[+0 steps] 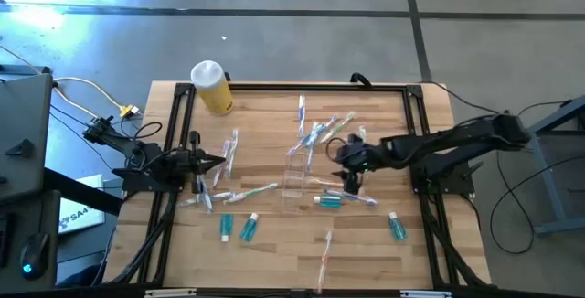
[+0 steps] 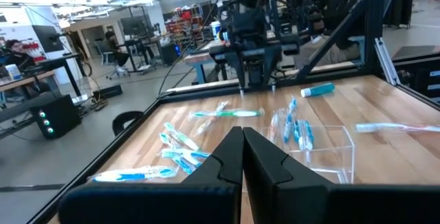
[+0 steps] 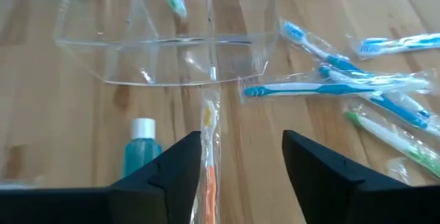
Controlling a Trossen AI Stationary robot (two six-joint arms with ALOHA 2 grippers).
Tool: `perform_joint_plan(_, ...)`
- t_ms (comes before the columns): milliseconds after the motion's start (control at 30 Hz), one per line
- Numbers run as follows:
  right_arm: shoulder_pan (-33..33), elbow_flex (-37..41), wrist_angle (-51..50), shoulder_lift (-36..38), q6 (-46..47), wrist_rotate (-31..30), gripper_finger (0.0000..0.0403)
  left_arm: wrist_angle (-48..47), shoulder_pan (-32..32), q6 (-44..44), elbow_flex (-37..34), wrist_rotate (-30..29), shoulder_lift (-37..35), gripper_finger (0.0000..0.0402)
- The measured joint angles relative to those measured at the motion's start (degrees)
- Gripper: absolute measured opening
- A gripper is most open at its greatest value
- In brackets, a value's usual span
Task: Pick & Place toothbrushing station
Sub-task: Put the orange toothbrush into the transparent organizer
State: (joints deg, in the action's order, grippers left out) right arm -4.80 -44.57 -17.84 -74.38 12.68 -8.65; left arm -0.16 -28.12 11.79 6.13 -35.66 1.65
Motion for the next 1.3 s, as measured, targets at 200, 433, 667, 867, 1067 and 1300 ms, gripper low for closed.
perform_joint_plan(200,-0.09,-3.28,0.08,-10.12,3.33,1.36,0.019,-0.33,0.0,-0.55,0.02,0.4,0.0,0.0)
perform_joint_plan(433,-0.22,-3.89,0.04,-18.83,3.97,4.03,0.018,-4.84,0.0,-7.1,0.07,3.68,0.0,0.0)
perform_joint_plan(667,-1.34,-3.89,0.44,-21.72,3.32,5.3,0.018,-5.85,0.0,-14.3,0.07,3.8,0.0,0.0)
perform_joint_plan(867,-1.97,-3.91,0.68,-21.72,2.29,4.54,0.0179,-6.33,-0.01,-15.19,0.07,4.24,0.0,0.0)
perform_joint_plan(1067,-2.08,-4.02,2.8,-24.42,1.61,5.66,0.0179,-6.45,-0.02,-15.32,0.07,5.46,0.0,0.0)
perform_joint_plan(1300,-0.33,-4.35,3.78,-28.1,-2.68,5.12,0.0161,-7.97,-0.02,-15.1,0.13,4.4,-0.02,0.0)
